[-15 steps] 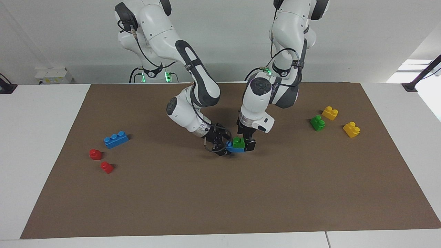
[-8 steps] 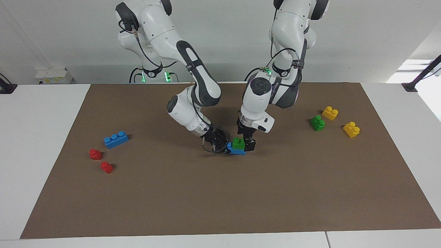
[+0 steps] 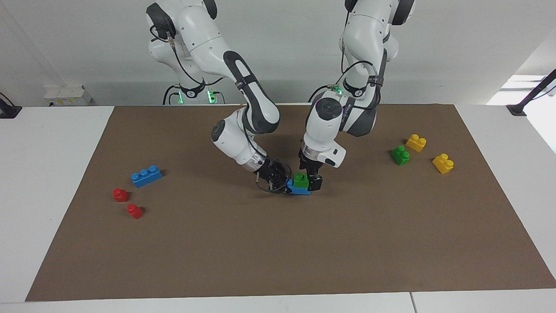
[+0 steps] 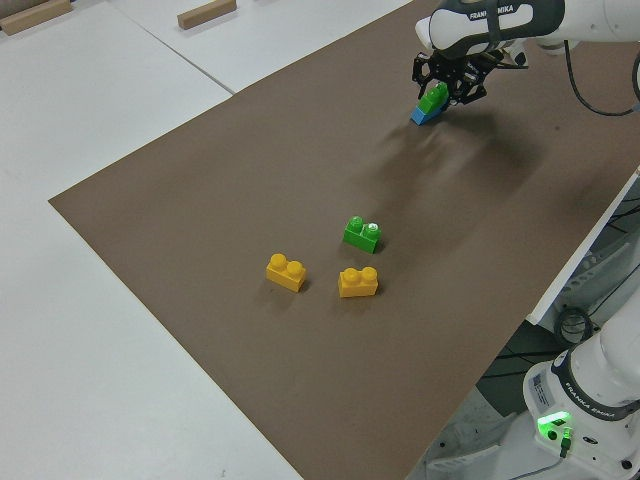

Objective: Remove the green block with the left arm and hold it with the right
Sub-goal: 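Pull the green block off while the right gripper holds the blue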

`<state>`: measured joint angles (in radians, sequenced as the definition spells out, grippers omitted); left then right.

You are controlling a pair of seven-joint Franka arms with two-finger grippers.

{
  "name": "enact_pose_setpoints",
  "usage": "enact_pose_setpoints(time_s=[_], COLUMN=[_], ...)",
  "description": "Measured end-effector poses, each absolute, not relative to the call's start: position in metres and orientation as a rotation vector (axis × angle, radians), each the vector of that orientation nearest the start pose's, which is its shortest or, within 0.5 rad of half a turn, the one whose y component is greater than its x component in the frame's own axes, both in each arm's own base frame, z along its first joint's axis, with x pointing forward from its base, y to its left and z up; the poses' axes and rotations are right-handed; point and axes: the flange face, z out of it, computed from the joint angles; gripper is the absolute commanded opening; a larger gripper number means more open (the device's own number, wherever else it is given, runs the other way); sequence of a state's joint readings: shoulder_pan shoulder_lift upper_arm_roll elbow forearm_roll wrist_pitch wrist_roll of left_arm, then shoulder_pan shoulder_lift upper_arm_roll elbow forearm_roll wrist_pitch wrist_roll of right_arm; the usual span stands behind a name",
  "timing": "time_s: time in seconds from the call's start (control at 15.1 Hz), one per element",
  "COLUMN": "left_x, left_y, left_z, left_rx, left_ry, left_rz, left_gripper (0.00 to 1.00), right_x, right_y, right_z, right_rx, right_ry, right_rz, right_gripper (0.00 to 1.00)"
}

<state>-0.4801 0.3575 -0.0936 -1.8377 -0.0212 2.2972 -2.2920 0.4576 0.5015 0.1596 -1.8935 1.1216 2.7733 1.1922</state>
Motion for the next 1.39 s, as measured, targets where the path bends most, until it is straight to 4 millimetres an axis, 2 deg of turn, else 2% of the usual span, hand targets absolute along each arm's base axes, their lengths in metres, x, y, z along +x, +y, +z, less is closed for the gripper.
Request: enact_pose_setpoints(time_s=[0.33,0.53,0.66,0.73,0.93,1.06,1.2,1.39], left_x=[0.544,0.544,0.540,0.538,0.530,0.528,0.531,0.542], left_y=[-0.348,-0.342,-0.336,-0.331,-0.303,-0.279,-0.255,-0.217], left_z=[0.347,0.351,0.366,0.379,0.425,0.444,0.451,0.447], left_rx=[1.977,1.982,1.975,1.968,1.962,2.001,2.051,2.131], left_ry=[2.298,2.310,2.308,2.310,2.331,2.315,2.303,2.266], left_rz=[-0.038,-0.031,-0.024,-0.018,-0.004,0.003,0.003,-0.004], left_gripper=[0.00,0.00,0.00,0.00,0.00,0.00,0.00,0.00], right_x=[0.554,0.544,0.539,0.538,0.538,0.538,0.539,0.548], right_y=[0.339,0.352,0.358,0.359,0.359,0.359,0.359,0.351], right_z=[0.261,0.263,0.262,0.263,0.262,0.262,0.262,0.264], right_rx=[-1.714,-1.713,-1.703,-1.701,-1.701,-1.701,-1.701,-1.711], right_ry=[1.784,1.772,1.775,1.775,1.776,1.776,1.776,1.766], right_rz=[0.382,0.288,0.269,0.265,0.265,0.265,0.270,0.314], right_gripper=[0.00,0.00,0.00,0.00,0.00,0.00,0.00,0.00])
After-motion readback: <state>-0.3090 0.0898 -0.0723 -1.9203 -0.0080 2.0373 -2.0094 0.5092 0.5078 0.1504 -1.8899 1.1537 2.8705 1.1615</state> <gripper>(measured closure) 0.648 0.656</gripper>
